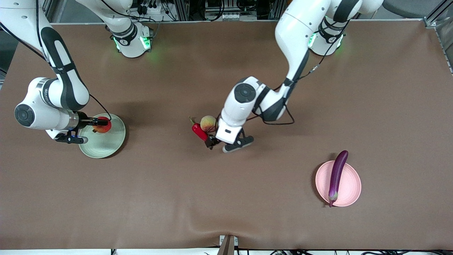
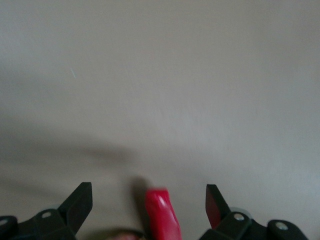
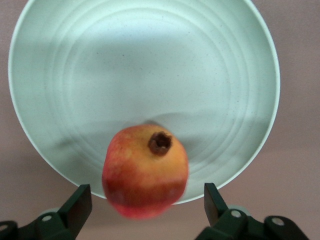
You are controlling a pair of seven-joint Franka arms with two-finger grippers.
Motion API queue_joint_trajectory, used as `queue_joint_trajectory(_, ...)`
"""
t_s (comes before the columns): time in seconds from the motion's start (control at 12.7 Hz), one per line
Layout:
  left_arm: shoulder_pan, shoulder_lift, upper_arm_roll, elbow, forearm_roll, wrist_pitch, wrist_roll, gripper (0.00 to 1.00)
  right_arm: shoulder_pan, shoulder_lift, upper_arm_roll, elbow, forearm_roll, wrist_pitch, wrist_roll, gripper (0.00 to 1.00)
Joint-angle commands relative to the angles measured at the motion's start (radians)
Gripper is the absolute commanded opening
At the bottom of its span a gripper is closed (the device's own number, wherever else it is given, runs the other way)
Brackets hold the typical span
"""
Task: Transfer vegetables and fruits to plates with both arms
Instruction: 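Grasp the chili with the left gripper while the right gripper releases the pomegranate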
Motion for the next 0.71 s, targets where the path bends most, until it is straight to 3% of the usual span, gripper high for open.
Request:
queue_joint_trajectory(0.0, -0.059, 0.065, 0.016, 0.022, -0.010, 0.069, -0.058, 1.00, -0.017, -0.030, 0.022, 0.032, -0.013, -0.059, -0.012, 1.00)
queue_joint_trajectory(0.16, -0.060, 0.103, 0.017, 0.022, -0.010, 0.158, -0.063, 1.00, 0.009, -0.027, 0.028, 0.136, -0.004, -0.177, -0.007, 1.00)
queue_joint_trajectory(0.63, -0.076, 0.152, 0.025, 0.030, -0.010, 0.278, -0.066, 1.00, 0.077, -0.025, 0.026, 0.256, 0.038, -0.225, 0.063, 1.00)
